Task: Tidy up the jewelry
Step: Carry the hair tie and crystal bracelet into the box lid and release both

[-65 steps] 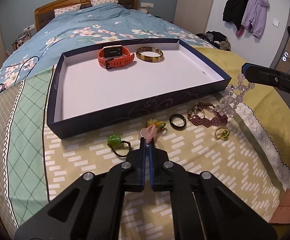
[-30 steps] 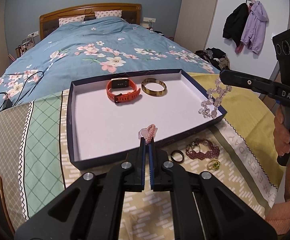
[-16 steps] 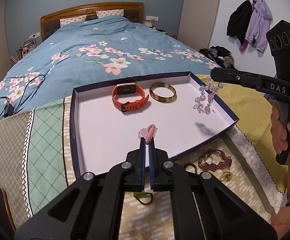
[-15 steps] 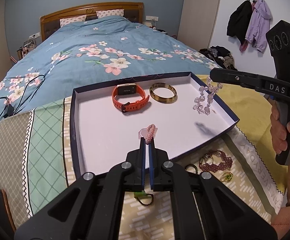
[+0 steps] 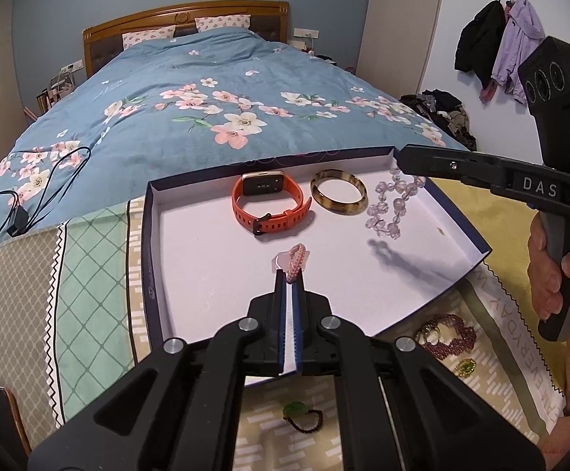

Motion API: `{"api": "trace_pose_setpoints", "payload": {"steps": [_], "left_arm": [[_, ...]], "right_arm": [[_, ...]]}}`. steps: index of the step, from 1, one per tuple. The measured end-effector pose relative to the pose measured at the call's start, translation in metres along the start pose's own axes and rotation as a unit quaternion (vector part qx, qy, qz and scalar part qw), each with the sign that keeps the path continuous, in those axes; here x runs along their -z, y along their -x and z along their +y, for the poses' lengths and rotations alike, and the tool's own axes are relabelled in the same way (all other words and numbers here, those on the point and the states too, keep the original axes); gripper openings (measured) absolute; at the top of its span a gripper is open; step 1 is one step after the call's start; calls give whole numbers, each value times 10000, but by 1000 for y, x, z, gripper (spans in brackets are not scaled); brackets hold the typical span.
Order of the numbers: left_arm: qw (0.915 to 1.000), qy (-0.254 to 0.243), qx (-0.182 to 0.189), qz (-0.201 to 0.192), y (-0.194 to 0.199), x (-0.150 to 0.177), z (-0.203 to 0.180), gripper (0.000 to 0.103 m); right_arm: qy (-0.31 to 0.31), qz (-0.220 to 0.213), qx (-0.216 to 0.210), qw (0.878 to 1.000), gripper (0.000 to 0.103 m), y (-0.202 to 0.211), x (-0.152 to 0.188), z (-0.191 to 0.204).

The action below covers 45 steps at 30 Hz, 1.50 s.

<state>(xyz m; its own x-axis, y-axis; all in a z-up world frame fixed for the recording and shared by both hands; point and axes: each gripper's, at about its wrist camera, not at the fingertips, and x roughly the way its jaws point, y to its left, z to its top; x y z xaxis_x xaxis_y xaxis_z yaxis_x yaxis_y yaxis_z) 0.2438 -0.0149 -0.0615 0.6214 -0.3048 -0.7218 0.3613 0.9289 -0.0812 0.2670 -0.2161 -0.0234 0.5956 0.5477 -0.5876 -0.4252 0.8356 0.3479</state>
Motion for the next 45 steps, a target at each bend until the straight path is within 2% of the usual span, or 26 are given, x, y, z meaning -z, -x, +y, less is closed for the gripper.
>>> {"api": "trace_pose_setpoints", "payload": {"steps": [9, 32, 45], "left_arm": [[9999, 74, -42, 96, -15, -2, 6, 3], [9987, 225, -17, 453, -54, -10, 13, 3], [9968, 502, 141, 605, -76, -21, 21, 4]], "right_arm": [[-304, 83, -234, 9992, 7, -25, -5, 0], [-642, 616, 210, 9958, 8, -48, 19, -38], [-645, 622, 418, 9951, 11, -45, 20, -42]]}}
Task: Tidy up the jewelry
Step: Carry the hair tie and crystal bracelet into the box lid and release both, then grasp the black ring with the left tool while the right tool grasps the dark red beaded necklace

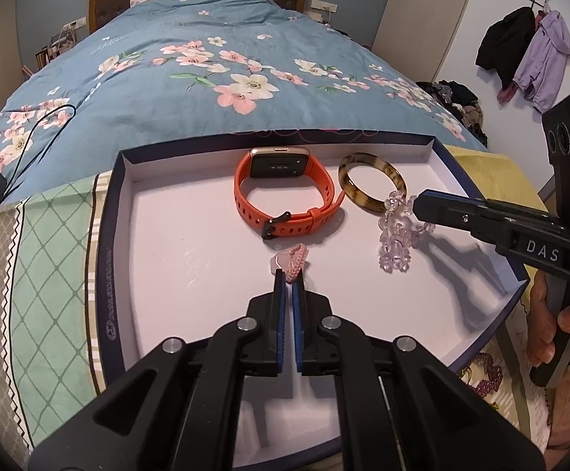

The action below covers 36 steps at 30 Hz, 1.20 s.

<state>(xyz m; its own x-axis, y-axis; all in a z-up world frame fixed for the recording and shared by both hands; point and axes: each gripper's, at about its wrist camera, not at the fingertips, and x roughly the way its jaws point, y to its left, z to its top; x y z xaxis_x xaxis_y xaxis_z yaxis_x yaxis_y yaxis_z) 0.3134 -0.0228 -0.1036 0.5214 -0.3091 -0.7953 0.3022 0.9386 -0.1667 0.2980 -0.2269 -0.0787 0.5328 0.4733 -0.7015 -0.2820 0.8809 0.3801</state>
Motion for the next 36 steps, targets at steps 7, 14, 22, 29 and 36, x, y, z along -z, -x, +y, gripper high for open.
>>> {"api": "trace_pose_setpoints", "payload": {"steps": [7, 14, 22, 29, 36], "left_arm": [[9997, 23, -161, -169, 7, 0, -1, 30], [9954, -122, -508, -799, 51, 10, -6, 46], [9906, -156, -548, -1246, 106, 44, -5, 48], [9915, -200, -471, -1197, 122, 82, -3, 48], [9939, -239, -419, -992, 121, 111, -6, 48]], "right_arm": [[25, -159, 199, 9997, 23, 12, 0, 0], [263, -492, 207, 9982, 33, 49, 7, 9], [938, -491, -46, 9944, 36, 90, 45, 33], [1190, -81, 104, 9928, 36, 88, 86, 39], [1078, 252, 143, 9938, 36, 70, 106, 34]]}}
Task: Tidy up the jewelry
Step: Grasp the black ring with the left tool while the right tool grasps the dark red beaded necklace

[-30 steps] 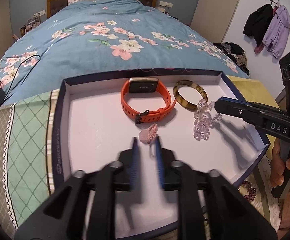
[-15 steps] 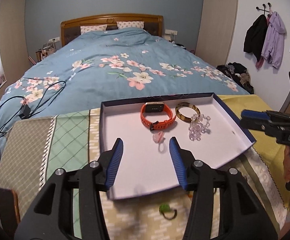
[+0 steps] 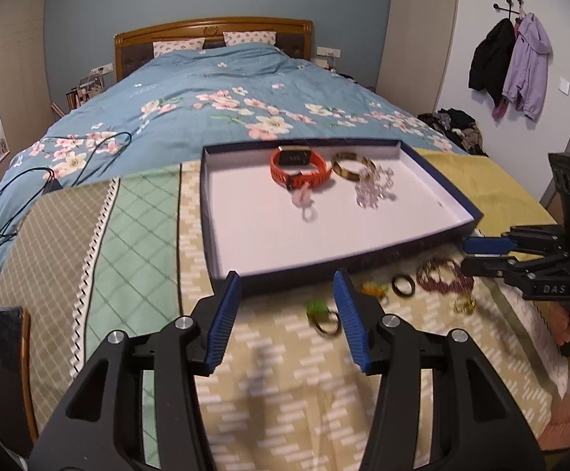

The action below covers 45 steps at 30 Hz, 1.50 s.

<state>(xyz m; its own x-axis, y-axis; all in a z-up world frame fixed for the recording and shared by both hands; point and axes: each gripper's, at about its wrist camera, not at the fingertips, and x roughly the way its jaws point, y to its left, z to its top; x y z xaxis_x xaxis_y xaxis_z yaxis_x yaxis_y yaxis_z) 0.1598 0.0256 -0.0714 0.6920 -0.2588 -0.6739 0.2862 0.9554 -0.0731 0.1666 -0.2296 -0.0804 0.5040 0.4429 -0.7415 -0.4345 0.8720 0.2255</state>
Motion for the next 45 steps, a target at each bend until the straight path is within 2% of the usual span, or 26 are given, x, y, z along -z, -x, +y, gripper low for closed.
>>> {"api": "trace_pose_setpoints", "payload": {"steps": [11, 13, 20, 21, 27, 29, 30, 31, 34, 39, 42, 44, 45], "left_arm": [[9996, -53, 161, 211, -5, 16, -14, 48], [9994, -86, 241, 218, -5, 16, -18, 48], [9956, -454, 753, 314, -13, 14, -48, 46], [9943, -501, 872, 365, -16, 14, -53, 45], [9887, -644, 1097, 792, -43, 13, -76, 35], [9876, -646, 1162, 839, -48, 11, -80, 35], [9875, -661, 1154, 841, -49, 11, -82, 35], [9873, -674, 1159, 848, -51, 10, -83, 35], [9872, -602, 1166, 902, -59, 6, -83, 35], [9888, -592, 1040, 892, -69, -2, -86, 36], [9892, -685, 957, 873, -71, -4, -91, 36], [9895, -695, 924, 868, -72, -4, -91, 35], [9898, -692, 895, 867, -73, -5, -91, 30]], "right_arm": [[62, 145, 88, 9998, 28, -10, 2, 4], [74, 184, 86, 9998, 14, -12, 1, 3], [134, 82, 138, 9998, 5, -9, 0, 4], [129, 14, 107, 9999, 0, -5, -1, 5], [207, -222, 14, 9995, 0, 6, -7, 11], [191, -104, 35, 9998, 5, 2, -8, 9], [183, -51, 26, 9998, 17, 0, -7, 9], [204, 9, 85, 9998, 25, -3, -5, 8], [243, 212, 182, 9993, 25, -15, -2, 7], [395, 208, 285, 9986, 23, -17, -2, 11], [522, 230, 299, 9979, 6, -19, -2, 15], [564, 207, 303, 9977, 4, -18, -2, 17], [574, 186, 282, 9978, 1, -17, -2, 17]]}}
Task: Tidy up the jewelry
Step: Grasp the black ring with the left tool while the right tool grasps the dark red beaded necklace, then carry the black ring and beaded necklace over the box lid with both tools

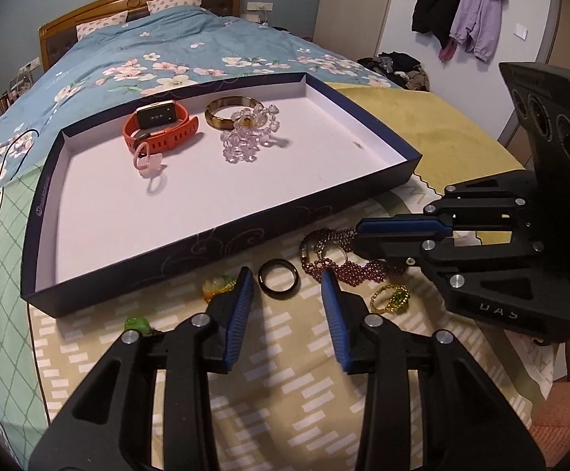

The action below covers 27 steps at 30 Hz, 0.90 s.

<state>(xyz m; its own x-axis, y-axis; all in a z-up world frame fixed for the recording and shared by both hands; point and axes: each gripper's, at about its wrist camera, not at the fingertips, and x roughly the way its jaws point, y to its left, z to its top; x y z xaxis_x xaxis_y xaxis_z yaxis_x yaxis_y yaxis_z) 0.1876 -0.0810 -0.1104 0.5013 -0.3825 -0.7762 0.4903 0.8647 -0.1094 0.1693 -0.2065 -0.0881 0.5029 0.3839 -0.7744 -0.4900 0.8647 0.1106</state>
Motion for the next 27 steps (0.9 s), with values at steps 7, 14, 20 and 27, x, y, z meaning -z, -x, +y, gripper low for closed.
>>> {"api": "trace_pose_setpoints", "payload": {"steps": [7, 14, 20, 27], "left_arm": [[9999, 96, 28, -30, 2, 1, 5, 21], [9997, 177, 84, -133, 16, 10, 7, 21], [9991, 249, 97, -340, 33, 13, 11, 21], [9985, 212, 115, -498, 51, 16, 8, 21]], "right_arm": [[-75, -240, -257, 9994, 1, 13, 0, 3], [-238, -588, -558, 9964, 1, 32, -9, 3], [-370, -791, -779, 9931, 1, 43, -16, 3], [-483, -953, -842, 9907, 1, 53, -20, 0]]}}
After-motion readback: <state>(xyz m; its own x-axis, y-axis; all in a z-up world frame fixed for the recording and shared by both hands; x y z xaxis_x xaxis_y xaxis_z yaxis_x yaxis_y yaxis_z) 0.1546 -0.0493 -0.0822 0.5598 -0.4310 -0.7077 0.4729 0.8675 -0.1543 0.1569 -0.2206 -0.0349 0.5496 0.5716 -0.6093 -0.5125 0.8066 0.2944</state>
